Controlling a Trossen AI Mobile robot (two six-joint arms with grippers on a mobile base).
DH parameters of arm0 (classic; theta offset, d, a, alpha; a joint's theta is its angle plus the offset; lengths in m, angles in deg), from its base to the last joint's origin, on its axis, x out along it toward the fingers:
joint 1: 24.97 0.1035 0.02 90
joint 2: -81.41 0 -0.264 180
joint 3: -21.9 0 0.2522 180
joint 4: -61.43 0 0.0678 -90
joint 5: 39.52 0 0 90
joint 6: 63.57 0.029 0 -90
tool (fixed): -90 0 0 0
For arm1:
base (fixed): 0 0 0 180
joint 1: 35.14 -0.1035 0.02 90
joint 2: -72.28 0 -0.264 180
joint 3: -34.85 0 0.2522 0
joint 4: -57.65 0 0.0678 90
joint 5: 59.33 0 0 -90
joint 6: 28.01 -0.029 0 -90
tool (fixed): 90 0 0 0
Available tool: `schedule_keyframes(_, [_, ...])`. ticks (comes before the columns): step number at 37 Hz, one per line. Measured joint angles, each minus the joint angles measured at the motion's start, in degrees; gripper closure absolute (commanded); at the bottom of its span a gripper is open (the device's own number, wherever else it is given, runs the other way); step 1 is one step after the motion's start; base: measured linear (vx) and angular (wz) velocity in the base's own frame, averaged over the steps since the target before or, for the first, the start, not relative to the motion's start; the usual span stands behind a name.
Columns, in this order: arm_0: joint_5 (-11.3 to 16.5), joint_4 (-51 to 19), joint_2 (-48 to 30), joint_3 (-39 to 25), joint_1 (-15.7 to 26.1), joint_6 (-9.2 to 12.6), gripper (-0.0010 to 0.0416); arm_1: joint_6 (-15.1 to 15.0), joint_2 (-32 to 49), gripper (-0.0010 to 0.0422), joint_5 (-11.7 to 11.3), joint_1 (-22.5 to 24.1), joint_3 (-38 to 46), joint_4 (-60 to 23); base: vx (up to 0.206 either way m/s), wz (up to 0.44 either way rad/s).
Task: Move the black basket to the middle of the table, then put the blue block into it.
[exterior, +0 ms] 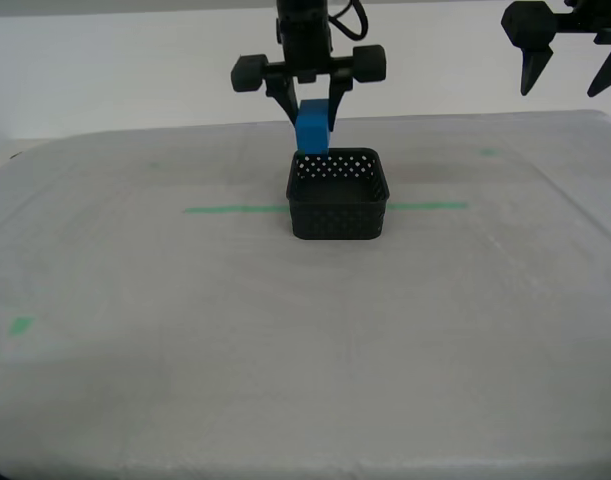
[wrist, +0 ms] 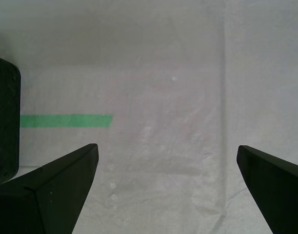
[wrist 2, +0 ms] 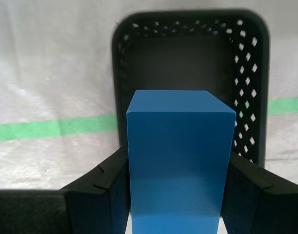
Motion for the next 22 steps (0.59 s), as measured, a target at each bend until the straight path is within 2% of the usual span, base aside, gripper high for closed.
schedule_keyframes(9, [0.0, 0.2, 0.0, 0.0, 0.0, 0.0, 0.0007, 0.7, 3.3, 0.0412, 0.2, 0.6, 0.8, 3.0, 0.000, 0.000])
schedule_keyframes(22, [0.0, 1.1, 0.0, 0.0, 0.0, 0.0, 0.0007, 3.7, 3.6, 0.0412, 0.8, 0.7, 0.7, 4.3, 0.000, 0.000])
